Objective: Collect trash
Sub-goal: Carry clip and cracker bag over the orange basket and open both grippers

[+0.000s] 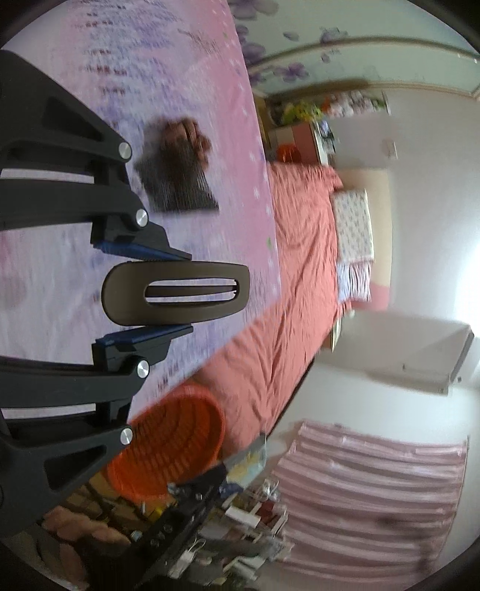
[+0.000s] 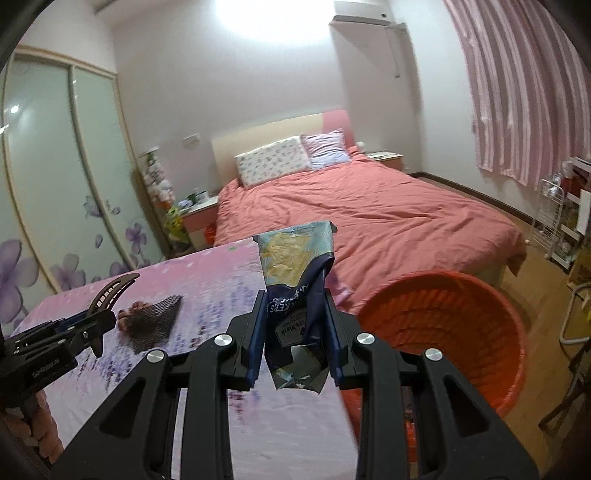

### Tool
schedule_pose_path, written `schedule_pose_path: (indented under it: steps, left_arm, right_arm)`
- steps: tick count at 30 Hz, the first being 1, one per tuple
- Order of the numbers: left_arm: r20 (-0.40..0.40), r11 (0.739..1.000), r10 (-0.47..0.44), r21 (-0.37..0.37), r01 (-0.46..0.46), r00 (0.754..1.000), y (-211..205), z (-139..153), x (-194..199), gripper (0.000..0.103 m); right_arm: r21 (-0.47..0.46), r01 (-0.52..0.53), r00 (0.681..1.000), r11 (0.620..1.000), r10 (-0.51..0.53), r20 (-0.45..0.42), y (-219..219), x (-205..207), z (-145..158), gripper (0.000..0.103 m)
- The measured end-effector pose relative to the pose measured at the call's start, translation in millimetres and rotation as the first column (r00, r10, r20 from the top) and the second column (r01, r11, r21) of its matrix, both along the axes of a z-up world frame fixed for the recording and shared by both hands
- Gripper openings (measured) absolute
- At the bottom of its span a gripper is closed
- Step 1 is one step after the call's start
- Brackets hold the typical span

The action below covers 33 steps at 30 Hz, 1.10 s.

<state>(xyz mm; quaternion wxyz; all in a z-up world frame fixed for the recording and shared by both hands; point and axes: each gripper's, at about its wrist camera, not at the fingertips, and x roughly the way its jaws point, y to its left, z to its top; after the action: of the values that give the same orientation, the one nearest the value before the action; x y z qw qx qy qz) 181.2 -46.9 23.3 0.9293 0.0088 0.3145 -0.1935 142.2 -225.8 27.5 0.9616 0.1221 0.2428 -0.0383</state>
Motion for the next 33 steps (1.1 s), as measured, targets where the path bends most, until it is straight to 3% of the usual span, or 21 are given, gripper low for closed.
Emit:
schedule_pose_path:
  steps: [11,24,27,29,33]
  left_arm:
    - [-0.013,0.978,-0.205,-0.035,0.205,0.979,-108.8,-13.8,-2.8,0.032]
    - [-0.085,0.946,-0.325,-0.015,0.325,0.942,-201.1,-53.2,14.3,0.032]
    - [-0.108,0.946,-0.322,0.0,0.324,0.94,-212.5,-66.0,21.4,0.037]
    - [-0.121,0.949,-0.312,0.013,0.316,0.942,-215.5,-73.6,26.3,0.048]
    - [-0.14,0.96,-0.269,0.035,0.276,0.953,-206.0,-83.3,36.1,0.053]
  right_arm:
    - [0.04,0.136,0.991,0.99,-0.135,-0.01,-66.2,-7.1,-14.7,0.029]
    - [0.165,0.203,0.978,0.965,-0.193,-0.077,-122.9,1.9,-50.8,0.032]
    - [0.186,0.203,0.977,0.961,-0.187,-0.099,-130.8,7.4,-60.4,0.038]
    - [0.196,0.204,0.976,0.959,-0.184,-0.114,-133.1,9.8,-66.9,0.047]
    - [0.189,0.211,0.973,0.959,-0.186,-0.139,-135.1,10.0,-75.9,0.063]
